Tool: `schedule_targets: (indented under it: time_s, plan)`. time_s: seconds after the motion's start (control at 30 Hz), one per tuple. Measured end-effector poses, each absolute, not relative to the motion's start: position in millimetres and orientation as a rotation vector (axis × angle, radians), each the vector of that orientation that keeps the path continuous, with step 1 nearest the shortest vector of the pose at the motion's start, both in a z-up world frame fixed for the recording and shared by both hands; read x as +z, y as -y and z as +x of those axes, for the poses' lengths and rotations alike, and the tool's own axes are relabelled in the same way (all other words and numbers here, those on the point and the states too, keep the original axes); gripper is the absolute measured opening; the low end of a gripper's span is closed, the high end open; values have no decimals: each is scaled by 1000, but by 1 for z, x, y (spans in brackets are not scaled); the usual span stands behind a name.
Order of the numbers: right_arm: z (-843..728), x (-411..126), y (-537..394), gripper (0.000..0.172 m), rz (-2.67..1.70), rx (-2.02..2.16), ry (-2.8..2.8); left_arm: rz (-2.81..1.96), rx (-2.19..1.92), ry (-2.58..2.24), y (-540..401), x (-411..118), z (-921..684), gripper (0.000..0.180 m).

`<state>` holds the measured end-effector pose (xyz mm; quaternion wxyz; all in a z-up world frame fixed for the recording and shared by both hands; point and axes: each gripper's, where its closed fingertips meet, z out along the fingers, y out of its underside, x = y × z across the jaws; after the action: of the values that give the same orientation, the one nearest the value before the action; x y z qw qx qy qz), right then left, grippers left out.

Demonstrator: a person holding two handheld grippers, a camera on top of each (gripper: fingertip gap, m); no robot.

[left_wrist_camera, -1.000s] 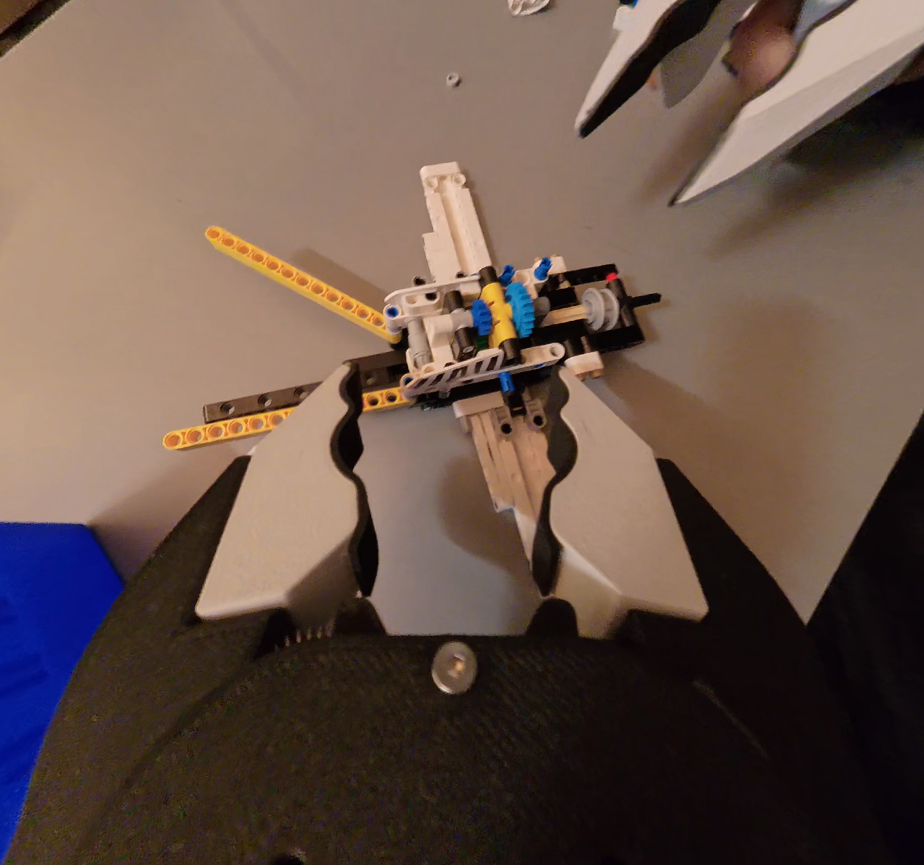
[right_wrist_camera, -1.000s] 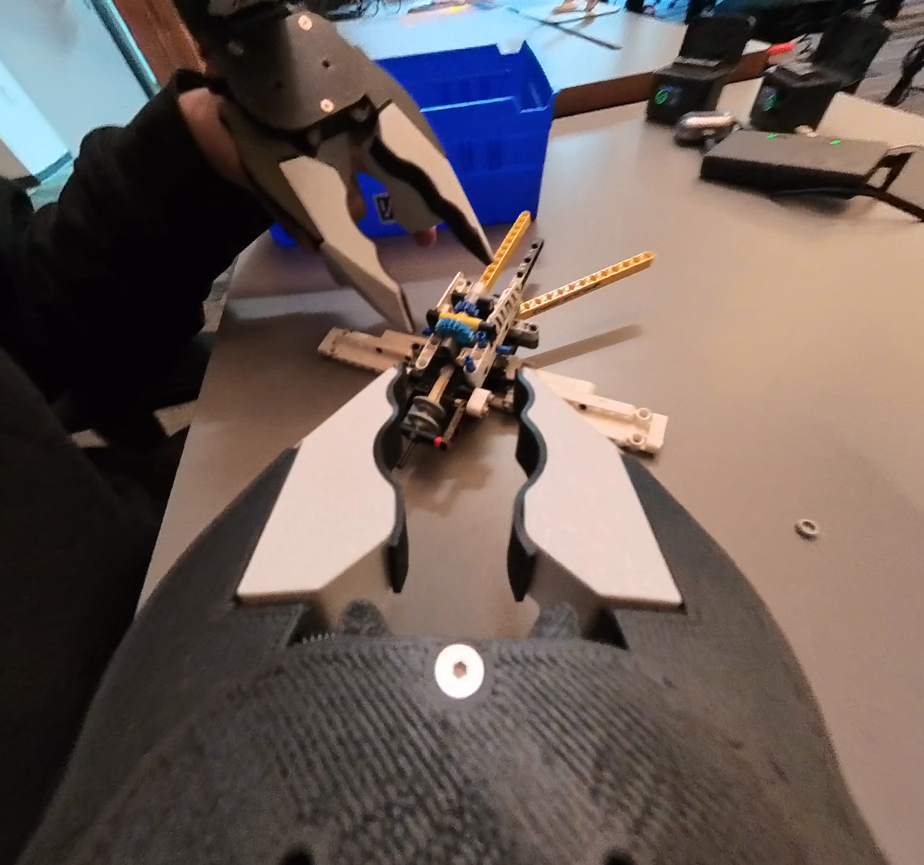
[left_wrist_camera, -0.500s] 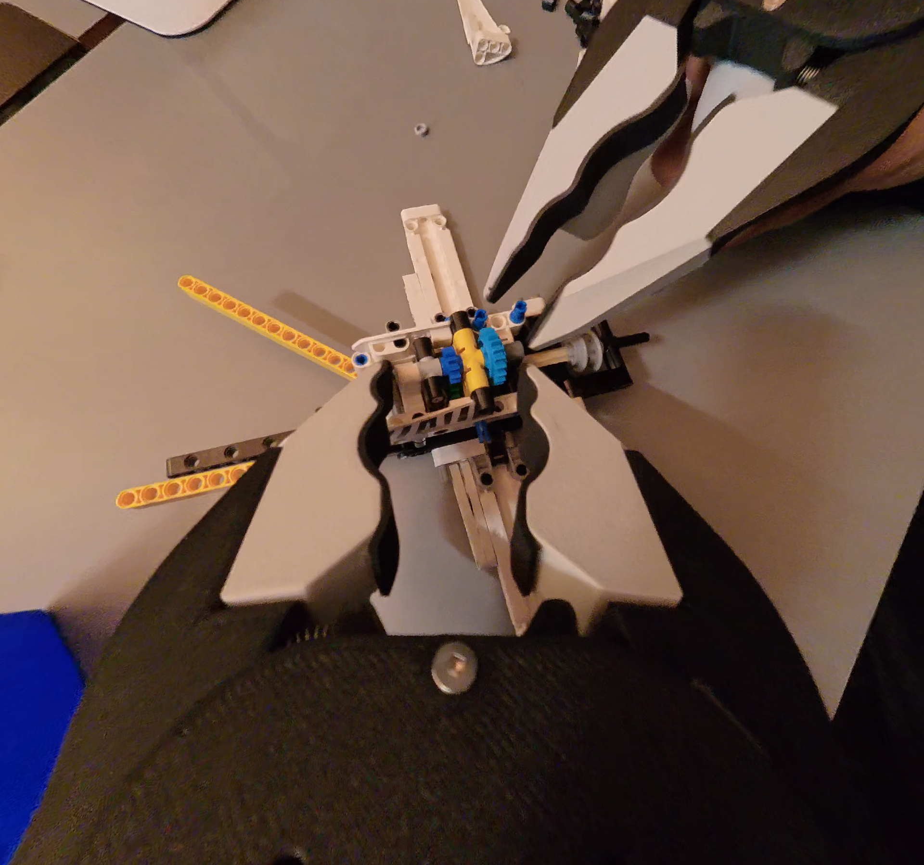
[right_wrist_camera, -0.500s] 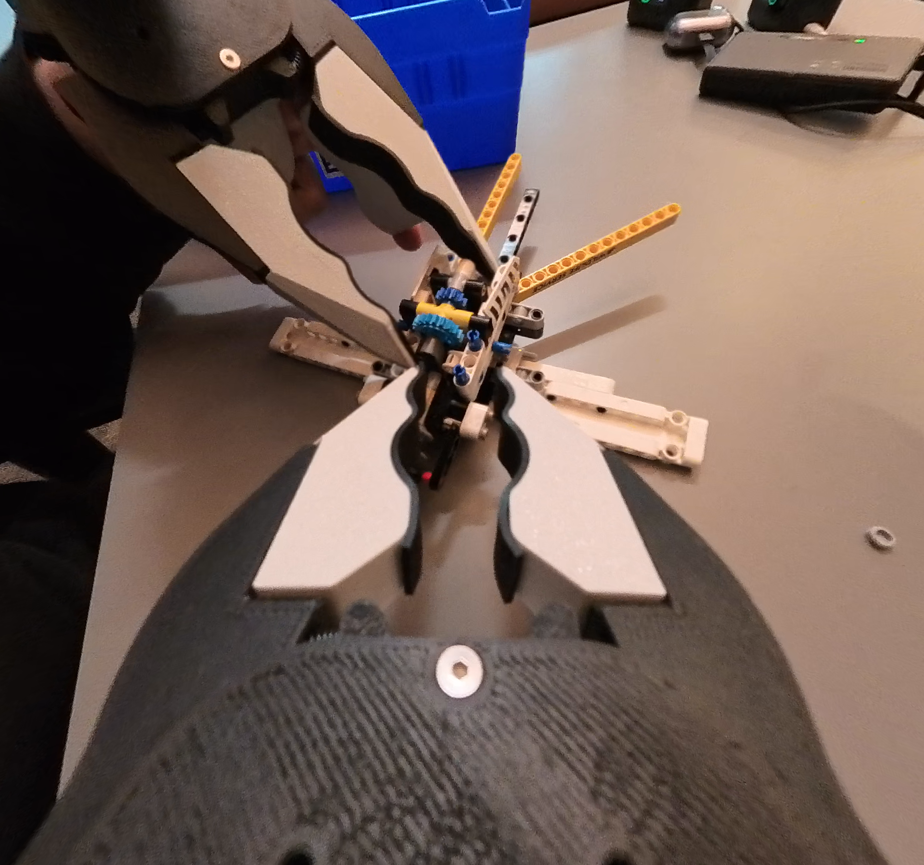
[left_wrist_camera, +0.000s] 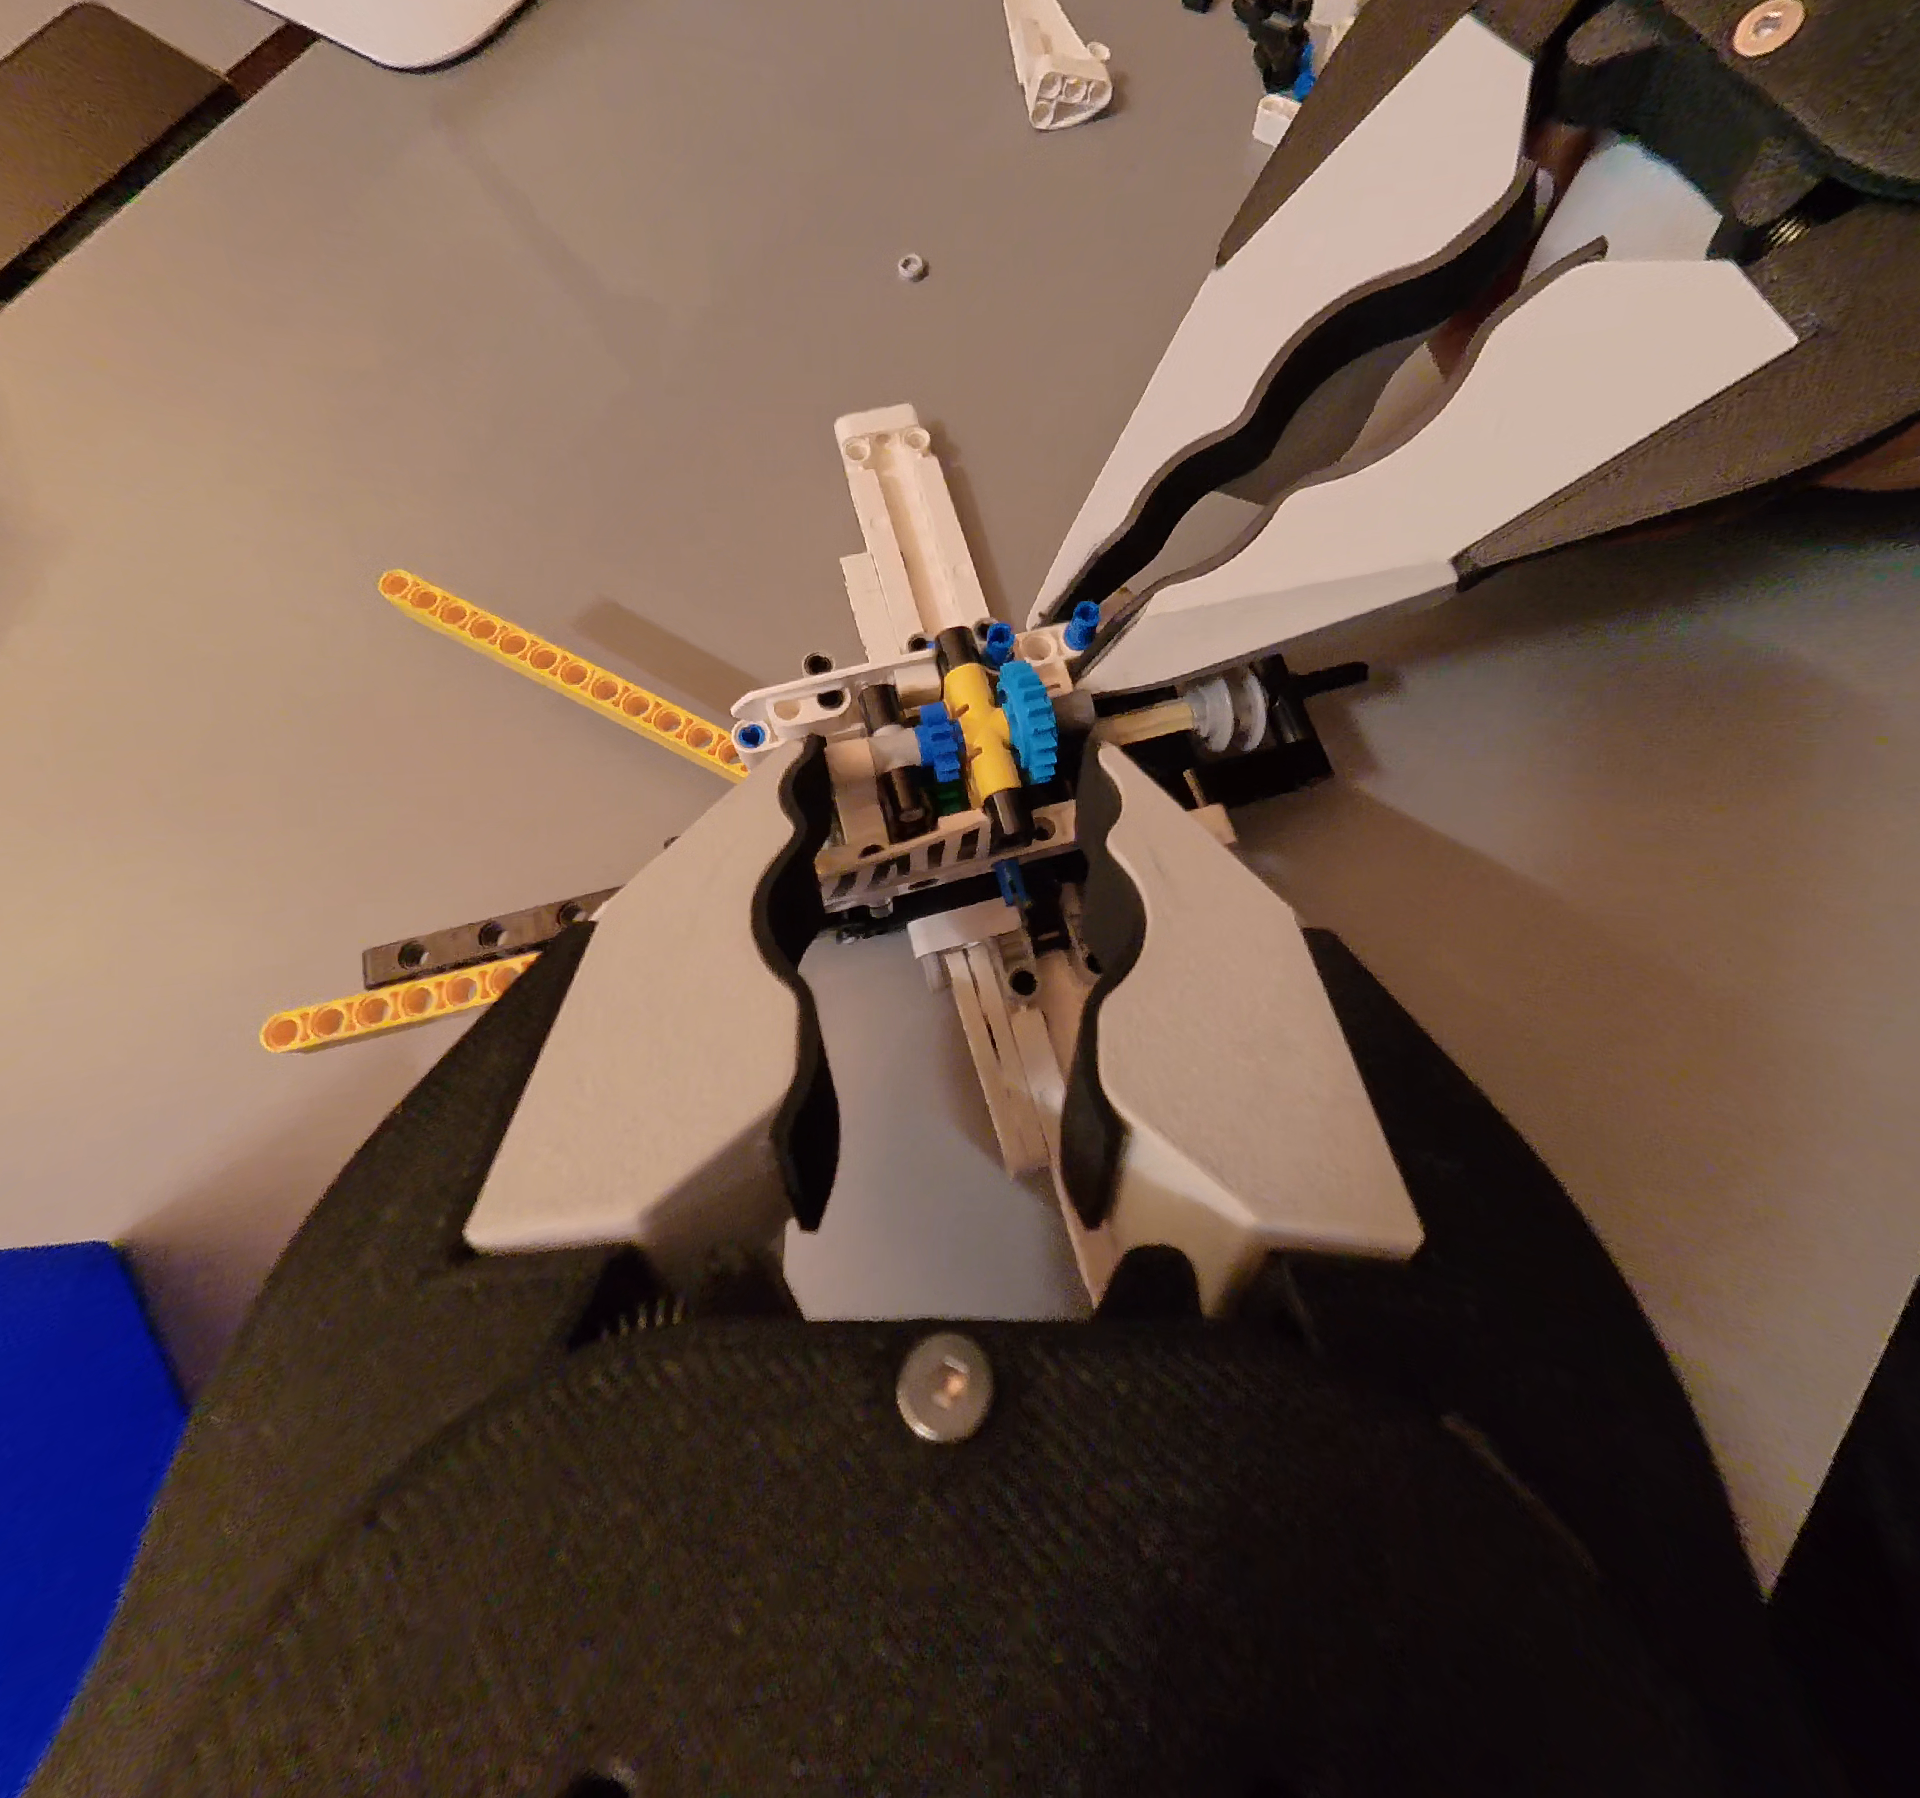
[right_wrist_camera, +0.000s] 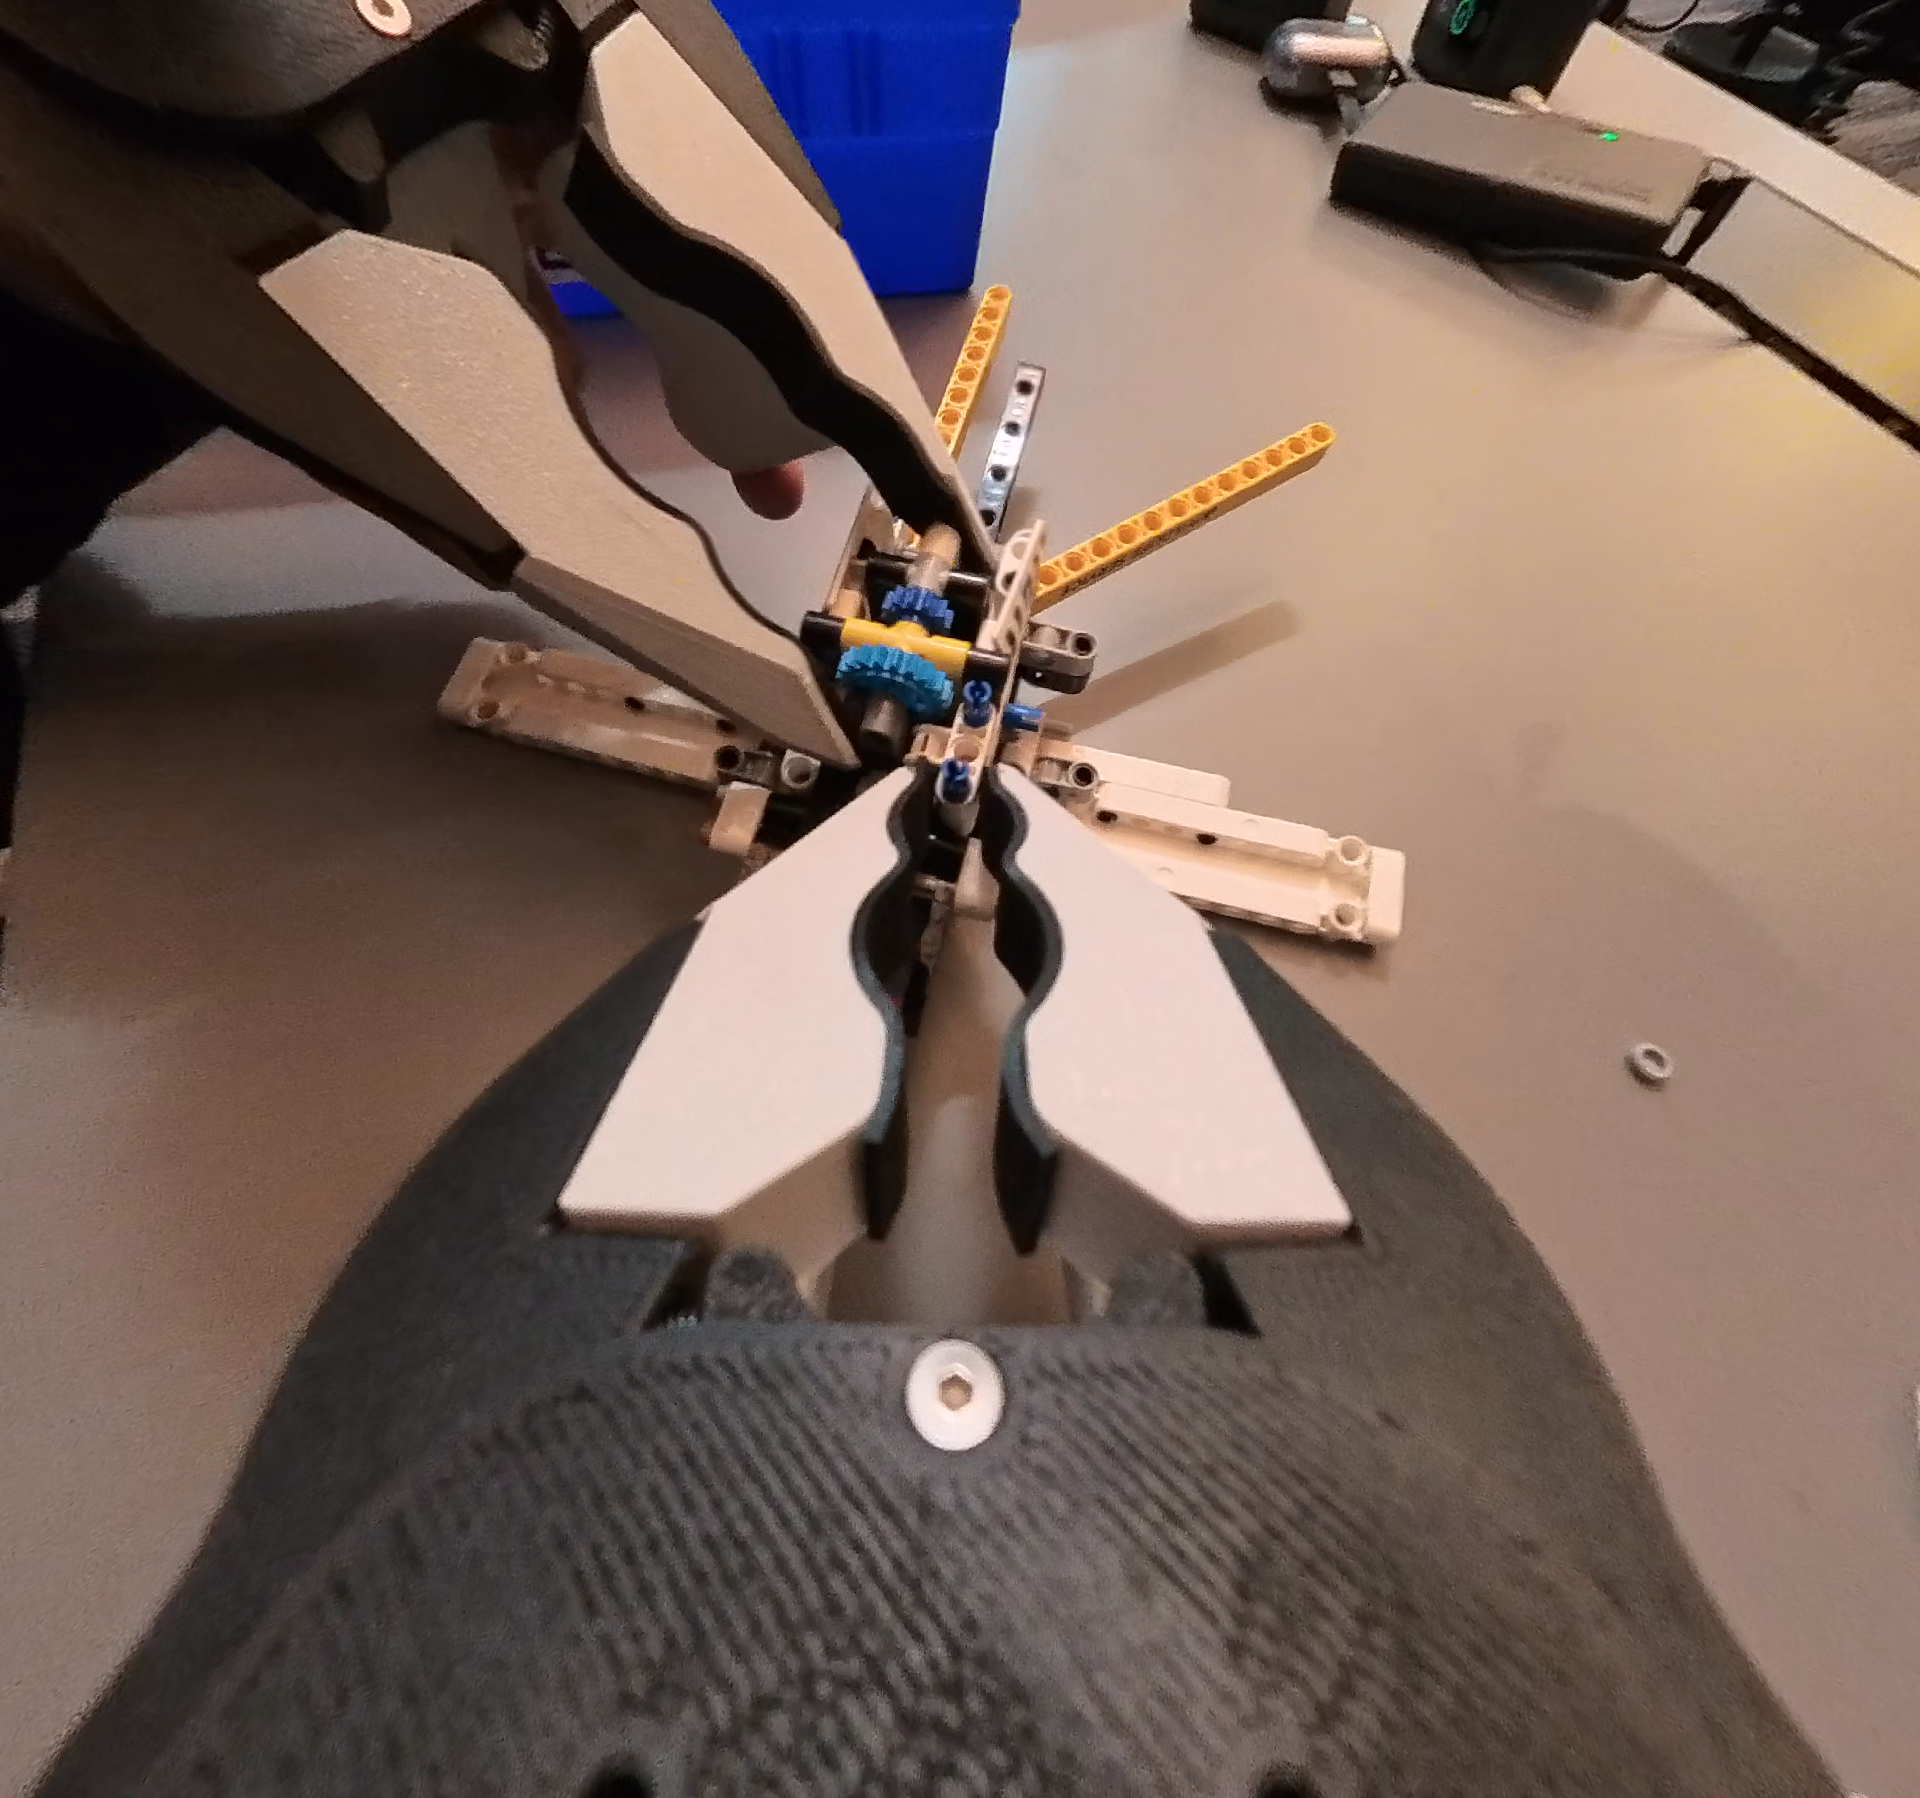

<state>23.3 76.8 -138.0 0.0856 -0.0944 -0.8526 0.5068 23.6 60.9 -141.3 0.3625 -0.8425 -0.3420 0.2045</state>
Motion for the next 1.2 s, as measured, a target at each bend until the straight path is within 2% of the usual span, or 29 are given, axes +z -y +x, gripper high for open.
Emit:
schedule_targets:
  time_s: [0.73,0.87,0.93,1.03,1.13,1.2]
  plan:
    - [15,-120,-85,3,-400,1746,2446,-2170,601,867,-65,-138,21,43]
    - [6,-67,-95,5,-566,2152,2180,-2258,659,799,-81,-144,25,43]
    - [-6,-75,-107,5,-511,1915,2139,-2268,639,824,-76,-144,26,43]
    - [-2,-73,-127,5,-396,1819,2115,-2235,609,833,-75,-143,25,43]
    - [8,-85,-133,5,-468,1980,2206,-2229,615,836,-77,-142,24,43]
    - [8,-79,-136,5,-529,2103,2181,-2206,605,869,-74,-138,22,63]
